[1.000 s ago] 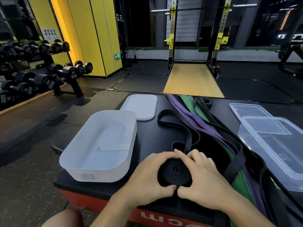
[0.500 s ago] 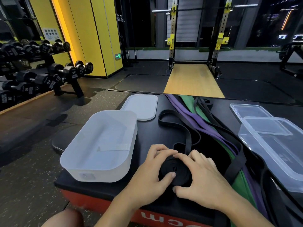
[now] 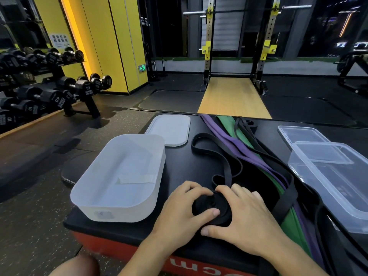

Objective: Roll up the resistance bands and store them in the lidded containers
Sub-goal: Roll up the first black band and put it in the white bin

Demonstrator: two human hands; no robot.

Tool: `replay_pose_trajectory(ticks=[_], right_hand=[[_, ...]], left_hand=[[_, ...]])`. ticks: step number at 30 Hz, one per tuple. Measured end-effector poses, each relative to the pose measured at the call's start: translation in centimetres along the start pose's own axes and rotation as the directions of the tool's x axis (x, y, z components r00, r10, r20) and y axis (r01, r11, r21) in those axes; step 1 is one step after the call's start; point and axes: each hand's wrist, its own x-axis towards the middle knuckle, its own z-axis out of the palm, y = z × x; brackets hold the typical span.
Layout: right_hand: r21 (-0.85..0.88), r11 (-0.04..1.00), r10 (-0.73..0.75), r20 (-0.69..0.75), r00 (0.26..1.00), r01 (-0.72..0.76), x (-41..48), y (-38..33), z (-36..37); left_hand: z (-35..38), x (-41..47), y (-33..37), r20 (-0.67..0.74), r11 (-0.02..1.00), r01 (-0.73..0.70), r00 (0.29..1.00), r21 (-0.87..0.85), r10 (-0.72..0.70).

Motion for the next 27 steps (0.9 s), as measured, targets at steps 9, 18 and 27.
replay_pose_trajectory(ticks=[9,18,27], right_hand=[[-0.066,0.998,0.003,0.039,0.999,-0.001,-0.51,-0.04,0.05],[-0.092,0.994,0.059,-0.080,0.995,-0.066,-0.03,-0.68,0.33],[-0.078,0.997,0.002,0.008,1.000,-0.001,-0.34,0.16,-0.02]], left_hand=[[-0.48,-0.03,0.29,-0.023,0.999,-0.014,1.000,-0.037,0.013],[-0.36,-0.39,0.32,-0.039,0.994,-0.018,0.999,-0.104,0.014],[-0.09,0.11,-0.12,-0.069,0.999,-0.004,0.998,-0.052,0.000]])
